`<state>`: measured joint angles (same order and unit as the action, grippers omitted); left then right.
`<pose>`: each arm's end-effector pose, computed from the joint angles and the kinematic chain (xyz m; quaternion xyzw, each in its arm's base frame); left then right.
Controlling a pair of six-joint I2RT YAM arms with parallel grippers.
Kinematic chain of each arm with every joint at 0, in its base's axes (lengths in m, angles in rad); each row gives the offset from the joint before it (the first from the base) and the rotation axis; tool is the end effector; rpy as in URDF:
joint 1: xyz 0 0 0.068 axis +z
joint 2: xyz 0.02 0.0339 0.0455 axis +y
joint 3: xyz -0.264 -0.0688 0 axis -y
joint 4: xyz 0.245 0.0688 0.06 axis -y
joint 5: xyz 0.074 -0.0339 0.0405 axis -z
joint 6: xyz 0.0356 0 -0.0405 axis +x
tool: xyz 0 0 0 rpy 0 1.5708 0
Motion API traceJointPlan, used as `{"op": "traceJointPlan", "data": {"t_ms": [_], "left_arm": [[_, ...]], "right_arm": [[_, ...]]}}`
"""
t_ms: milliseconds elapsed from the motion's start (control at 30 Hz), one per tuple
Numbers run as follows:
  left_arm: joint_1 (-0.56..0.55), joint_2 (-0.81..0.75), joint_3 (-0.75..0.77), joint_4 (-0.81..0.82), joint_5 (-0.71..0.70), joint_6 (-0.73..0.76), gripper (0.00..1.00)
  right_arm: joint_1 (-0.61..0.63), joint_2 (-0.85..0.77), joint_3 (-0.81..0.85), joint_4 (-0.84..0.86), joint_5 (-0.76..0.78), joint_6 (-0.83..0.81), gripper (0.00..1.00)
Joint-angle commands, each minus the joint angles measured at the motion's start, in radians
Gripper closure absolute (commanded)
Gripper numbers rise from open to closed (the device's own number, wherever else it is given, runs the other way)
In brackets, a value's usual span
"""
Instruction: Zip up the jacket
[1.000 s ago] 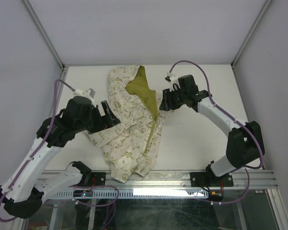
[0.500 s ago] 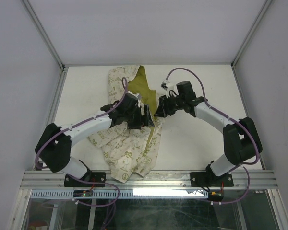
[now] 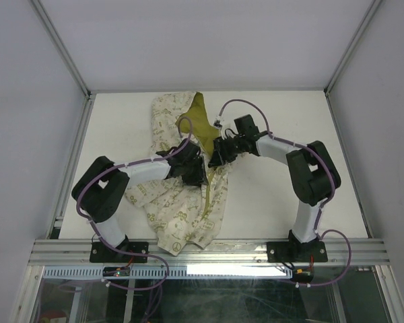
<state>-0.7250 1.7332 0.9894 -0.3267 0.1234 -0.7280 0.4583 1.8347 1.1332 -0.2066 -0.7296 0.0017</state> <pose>0.2486 -0.2261 0.1564 0.0138 0.9671 -0.2088 0.1450 0.3272 0.1879 0.1768 -0.3130 0.8342 0.3978 0.2190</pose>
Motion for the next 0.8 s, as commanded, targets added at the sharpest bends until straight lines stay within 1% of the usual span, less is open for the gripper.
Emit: {"op": "traceJointPlan", "data": {"t_ms": [0,167,267,433,500,600,667,767], "left_arm": [[-0.002,0.001,-0.052,0.035,-0.040,0.063,0.67],[0.000,-0.040,-0.078,0.011,-0.057,0.147,0.78],[0.002,-0.072,-0.069,-0.037,-0.056,0.227,0.88],[0.001,-0.147,-0.030,-0.131,-0.025,0.373,0.99],[0.002,-0.178,0.002,-0.178,-0.012,0.431,1.00],[0.002,-0.216,0.059,-0.245,0.012,0.514,1.00],[0.001,-0.235,0.097,-0.292,0.030,0.561,1.00],[0.000,-0.265,0.133,-0.345,0.066,0.625,1.00]], "right_arm": [[0.033,0.060,0.089,0.011,-0.086,-0.034,0.51],[0.042,0.117,0.121,-0.054,-0.135,-0.052,0.54],[0.048,0.108,0.120,-0.097,-0.207,-0.092,0.54],[0.072,0.102,0.142,-0.157,-0.337,-0.158,0.52],[0.092,0.102,0.157,-0.177,-0.361,-0.181,0.47],[0.116,0.097,0.163,-0.147,-0.360,-0.168,0.47],[0.127,0.098,0.165,-0.117,-0.352,-0.144,0.48],[0.147,0.106,0.175,-0.086,-0.360,-0.125,0.52]]}}
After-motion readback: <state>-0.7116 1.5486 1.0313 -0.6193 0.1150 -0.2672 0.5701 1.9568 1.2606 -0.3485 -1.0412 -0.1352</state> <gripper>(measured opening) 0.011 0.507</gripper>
